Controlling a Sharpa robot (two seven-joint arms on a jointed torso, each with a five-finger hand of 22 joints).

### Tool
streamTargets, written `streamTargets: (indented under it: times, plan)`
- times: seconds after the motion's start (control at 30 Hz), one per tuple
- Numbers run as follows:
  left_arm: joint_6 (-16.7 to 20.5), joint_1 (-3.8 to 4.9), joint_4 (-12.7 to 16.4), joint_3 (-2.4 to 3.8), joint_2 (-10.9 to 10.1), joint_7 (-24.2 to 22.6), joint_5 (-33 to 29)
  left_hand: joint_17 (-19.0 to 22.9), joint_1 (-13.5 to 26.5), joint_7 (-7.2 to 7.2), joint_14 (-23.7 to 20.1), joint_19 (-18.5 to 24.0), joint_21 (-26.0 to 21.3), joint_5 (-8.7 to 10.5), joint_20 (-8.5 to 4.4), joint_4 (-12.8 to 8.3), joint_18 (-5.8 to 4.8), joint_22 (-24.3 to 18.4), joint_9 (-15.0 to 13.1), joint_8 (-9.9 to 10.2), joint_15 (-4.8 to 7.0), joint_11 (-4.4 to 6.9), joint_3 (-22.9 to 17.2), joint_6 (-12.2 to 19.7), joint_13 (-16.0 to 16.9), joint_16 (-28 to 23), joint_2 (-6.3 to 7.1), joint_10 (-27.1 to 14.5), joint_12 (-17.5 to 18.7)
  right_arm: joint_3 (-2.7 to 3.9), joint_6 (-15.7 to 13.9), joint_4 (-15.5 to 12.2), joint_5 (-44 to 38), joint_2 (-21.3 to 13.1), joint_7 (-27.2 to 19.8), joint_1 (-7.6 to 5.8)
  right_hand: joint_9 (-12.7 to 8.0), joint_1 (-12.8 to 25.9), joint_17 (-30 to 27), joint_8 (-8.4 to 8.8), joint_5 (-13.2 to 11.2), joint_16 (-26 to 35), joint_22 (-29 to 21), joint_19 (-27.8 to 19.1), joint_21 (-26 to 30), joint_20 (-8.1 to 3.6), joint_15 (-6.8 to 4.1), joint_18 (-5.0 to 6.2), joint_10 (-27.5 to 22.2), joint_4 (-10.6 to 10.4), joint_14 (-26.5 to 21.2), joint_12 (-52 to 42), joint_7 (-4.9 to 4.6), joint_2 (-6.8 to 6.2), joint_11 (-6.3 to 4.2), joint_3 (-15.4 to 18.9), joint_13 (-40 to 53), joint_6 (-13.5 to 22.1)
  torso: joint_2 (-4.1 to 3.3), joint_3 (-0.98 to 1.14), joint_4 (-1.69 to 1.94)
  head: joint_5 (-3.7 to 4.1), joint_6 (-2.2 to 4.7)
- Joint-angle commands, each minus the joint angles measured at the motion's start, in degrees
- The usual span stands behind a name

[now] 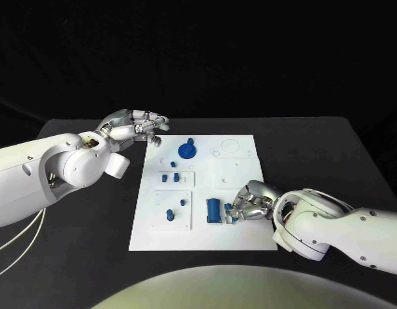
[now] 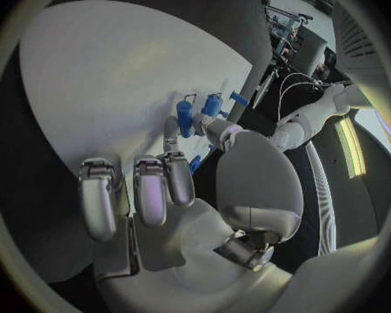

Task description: Assemble the parts on the task board

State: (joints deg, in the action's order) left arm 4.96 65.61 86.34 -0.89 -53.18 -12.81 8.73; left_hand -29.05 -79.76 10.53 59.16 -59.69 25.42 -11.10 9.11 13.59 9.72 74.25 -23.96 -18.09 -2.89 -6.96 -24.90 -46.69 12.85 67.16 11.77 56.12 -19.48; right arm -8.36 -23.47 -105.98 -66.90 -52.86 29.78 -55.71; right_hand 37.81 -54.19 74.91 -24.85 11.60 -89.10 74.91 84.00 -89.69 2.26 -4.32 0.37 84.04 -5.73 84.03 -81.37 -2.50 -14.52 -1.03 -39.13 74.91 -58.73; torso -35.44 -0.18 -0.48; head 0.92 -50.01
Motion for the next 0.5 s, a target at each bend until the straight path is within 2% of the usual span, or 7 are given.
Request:
streamTargets:
  times: [0.03, 0.33, 0.5]
  plan:
    - [-0.9, 0.03, 0.2, 0.04, 0.1, -0.3, 0.0, 0.1, 0.4, -0.14, -0.1, -0.4, -0.3, 0.12, 0.02, -0.3, 0.57, 0.0, -0.1, -0.3, -0.23, -0.08, 0.2, 0.4, 0.1, -0.3, -0.1, -0.3, -0.3, -0.03, 1.2, -0.1, -0.5, 0.2, -0.1, 0.12, -0.1, 1.0, 13.4, 0.06, -1.6, 0.0, 15.1, 6.0, -0.3, -0.58, -0.47, -0.37, 1.1, -0.4, 5.6, -0.3, 0.0, -0.02, -0.46, 1.1, 8.4, -0.4, -0.01, 0.02, -0.02, -0.01, 0.01]
    - [-0.9, 0.03, 0.1, 0.04, 0.0, -0.2, 0.0, 0.1, 0.4, -0.14, -0.1, -0.4, -0.4, 0.12, 0.02, -0.2, 0.57, 0.0, -0.1, -0.4, -0.24, -0.08, 0.2, 0.4, 0.1, -0.3, -0.11, -0.3, -0.3, -0.03, 1.2, -0.3, -0.6, 0.1, -0.4, 0.13, -0.2, 2.0, 13.4, 0.41, -5.0, 0.0, 15.1, 6.0, -0.3, -0.6, -0.47, -0.37, 1.1, -1.8, 5.6, -0.3, -0.01, 0.2, -0.45, 3.8, 8.5, -0.7, 0.01, 0.0, 0.02, -0.05, 0.01]
    - [-0.9, 0.03, 0.1, 0.04, 0.0, -0.2, 0.0, 0.1, 0.5, -0.13, -0.1, -0.4, -0.4, 0.12, 0.02, -0.2, 0.57, 0.0, -0.1, -0.4, -0.24, -0.09, 0.3, 0.4, 0.1, -0.3, -0.12, -0.3, -0.3, -0.03, 1.3, -0.5, -0.6, -0.1, -0.7, 0.13, -0.3, 2.4, 13.4, 0.63, -6.4, 0.0, 15.1, 6.0, -0.3, -0.57, -0.44, -0.37, 1.1, -3.3, 5.6, -0.3, -0.02, 0.23, -0.43, 6.5, 8.5, -0.9, 0.03, -0.01, 0.0, -0.09, 0.01]
